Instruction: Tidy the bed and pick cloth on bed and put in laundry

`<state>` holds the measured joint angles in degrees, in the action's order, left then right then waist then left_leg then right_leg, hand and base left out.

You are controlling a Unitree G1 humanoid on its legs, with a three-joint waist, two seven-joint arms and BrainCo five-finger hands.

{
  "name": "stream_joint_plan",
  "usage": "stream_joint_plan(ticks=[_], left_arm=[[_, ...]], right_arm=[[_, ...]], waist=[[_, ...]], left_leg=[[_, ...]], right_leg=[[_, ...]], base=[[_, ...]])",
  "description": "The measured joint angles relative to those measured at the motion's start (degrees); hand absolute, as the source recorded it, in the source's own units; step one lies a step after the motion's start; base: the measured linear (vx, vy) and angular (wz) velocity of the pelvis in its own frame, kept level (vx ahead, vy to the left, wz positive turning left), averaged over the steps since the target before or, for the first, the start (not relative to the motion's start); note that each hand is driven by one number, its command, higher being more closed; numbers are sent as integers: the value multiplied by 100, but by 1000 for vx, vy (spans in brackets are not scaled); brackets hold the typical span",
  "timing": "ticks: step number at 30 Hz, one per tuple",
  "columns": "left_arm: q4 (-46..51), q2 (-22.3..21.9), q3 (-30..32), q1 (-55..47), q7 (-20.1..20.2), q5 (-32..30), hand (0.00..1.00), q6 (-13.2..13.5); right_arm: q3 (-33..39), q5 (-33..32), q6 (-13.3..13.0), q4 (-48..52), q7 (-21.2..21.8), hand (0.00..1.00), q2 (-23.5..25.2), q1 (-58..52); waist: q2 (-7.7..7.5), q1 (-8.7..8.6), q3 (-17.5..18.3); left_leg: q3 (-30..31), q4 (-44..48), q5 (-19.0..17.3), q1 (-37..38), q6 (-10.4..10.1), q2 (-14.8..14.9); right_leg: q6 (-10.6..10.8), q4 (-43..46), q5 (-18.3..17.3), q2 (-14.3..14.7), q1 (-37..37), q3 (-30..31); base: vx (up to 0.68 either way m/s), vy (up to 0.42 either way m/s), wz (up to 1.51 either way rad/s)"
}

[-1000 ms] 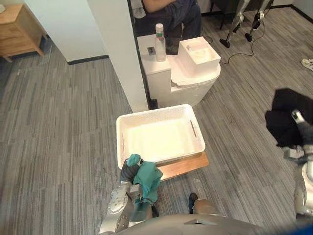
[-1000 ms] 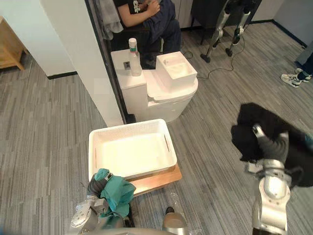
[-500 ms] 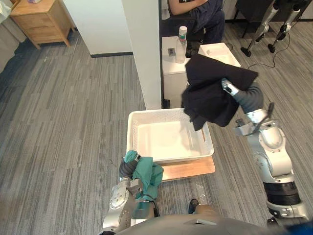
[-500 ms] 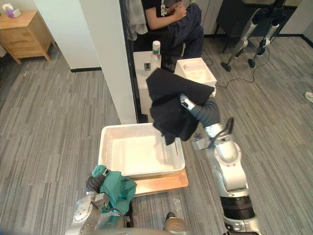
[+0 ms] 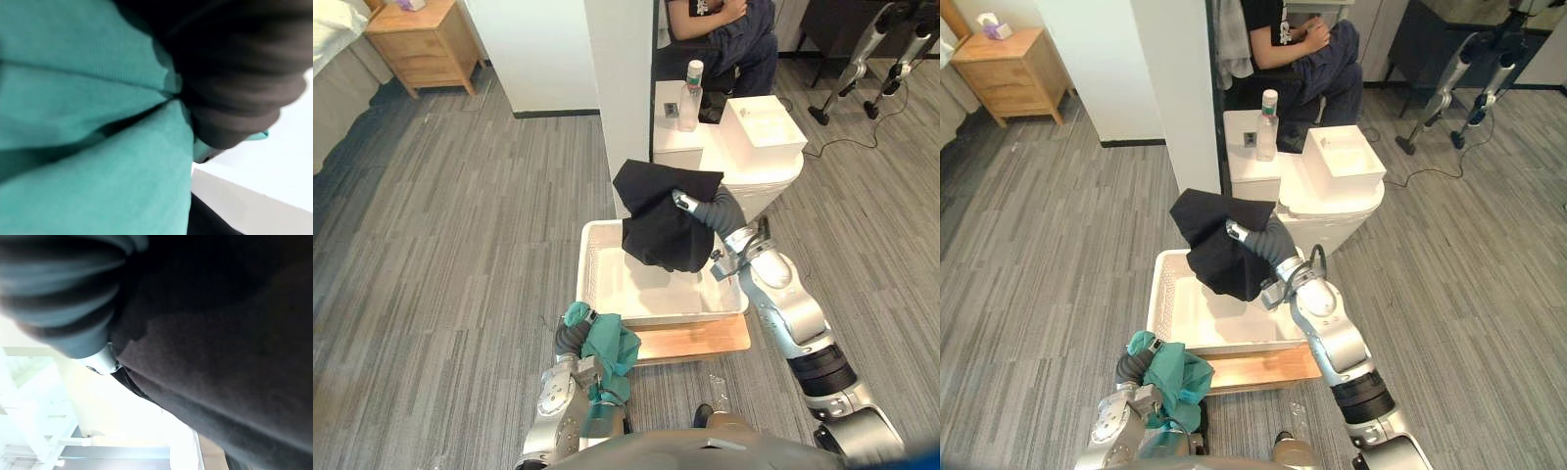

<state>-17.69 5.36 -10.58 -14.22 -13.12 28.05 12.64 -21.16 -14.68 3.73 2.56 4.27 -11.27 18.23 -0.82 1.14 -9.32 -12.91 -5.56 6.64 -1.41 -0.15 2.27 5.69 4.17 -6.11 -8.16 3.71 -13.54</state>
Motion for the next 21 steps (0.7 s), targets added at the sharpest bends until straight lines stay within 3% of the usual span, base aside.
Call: stream_joint_plan(ticks=[4,7,9,14,15,21], left_arm=[[2,-17,5,130,-102,0,100,2],[2,-38,-18,285,-102,-1,100,9],[4,-3,5,420,-102,-3,100,46],[23,4,3,783,-96,0,100,51],[53,4,2,875,-94,0,100,52],[86,7,8,1077,-45,0,100,113]], right_arm=[[-249,396,136,-679,-279,100,235,29],[-247,815,151,-1424,-554,100,244,77],[-170,1146,112,-2068,-734,100,297,434],[429,1848,-54,-3382,-1088,100,268,1346],[526,1953,-98,-3640,-1141,0,189,1503],[536,2505,-226,-4749,-1240,0,-238,2037]], waist=[[100,51,-55],[256,172,-207],[385,165,-446],[494,248,-1011],[520,286,-1144],[693,304,-1376]], left_leg=[[135,1,75,-182,12,-8],[162,0,80,-238,12,-10],[236,1,118,-377,-28,-1],[264,1,241,-590,-63,36],[277,1,255,-594,-67,32],[397,2,342,-783,-57,-33]], right_leg=[[-4,81,-3,-5,-143,-137],[-11,156,-11,-16,-209,-148],[-29,295,-26,-16,-378,-200],[-88,655,-92,-27,-740,-204],[-99,734,-126,-42,-776,-212],[-108,1135,-309,-162,-1081,-294]], base=[[2,7,17],[-25,22,7],[-43,26,12],[-68,11,4],[-19,-9,6],[19,-15,12]])
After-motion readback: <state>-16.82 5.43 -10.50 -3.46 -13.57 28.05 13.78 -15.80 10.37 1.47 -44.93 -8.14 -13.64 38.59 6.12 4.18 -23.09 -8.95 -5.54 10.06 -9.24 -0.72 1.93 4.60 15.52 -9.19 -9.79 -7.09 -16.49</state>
